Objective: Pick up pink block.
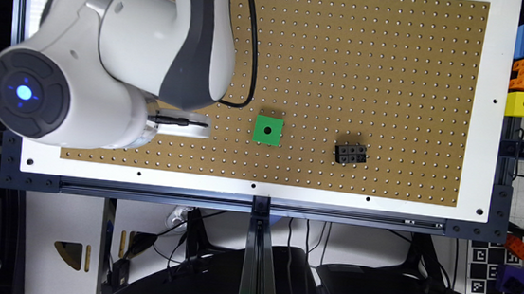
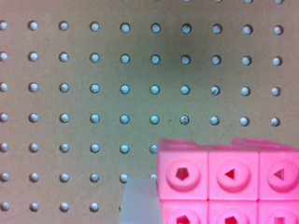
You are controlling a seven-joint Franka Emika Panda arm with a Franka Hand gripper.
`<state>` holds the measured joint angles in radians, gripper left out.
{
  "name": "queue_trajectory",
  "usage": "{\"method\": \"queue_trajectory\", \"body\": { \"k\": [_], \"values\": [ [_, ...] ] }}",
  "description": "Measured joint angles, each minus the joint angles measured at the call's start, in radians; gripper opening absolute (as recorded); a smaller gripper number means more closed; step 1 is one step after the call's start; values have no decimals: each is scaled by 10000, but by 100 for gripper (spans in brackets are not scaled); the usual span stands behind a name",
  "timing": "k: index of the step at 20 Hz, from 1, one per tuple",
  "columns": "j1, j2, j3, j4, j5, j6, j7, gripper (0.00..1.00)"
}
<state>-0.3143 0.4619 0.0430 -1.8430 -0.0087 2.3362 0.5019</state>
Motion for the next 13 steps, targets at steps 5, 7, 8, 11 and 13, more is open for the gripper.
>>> {"method": "queue_trajectory", "body": {
  "k": [5,7,8,11,13],
  "values": [
    [0,-351,0,0,1,-311,3,0],
    [0,-439,0,-1,1,-399,4,0],
    [0,-469,0,-1,1,-418,4,0],
    [0,-553,0,-1,1,-472,5,0],
    [0,-572,0,-1,1,-478,5,0]
  ]
}}
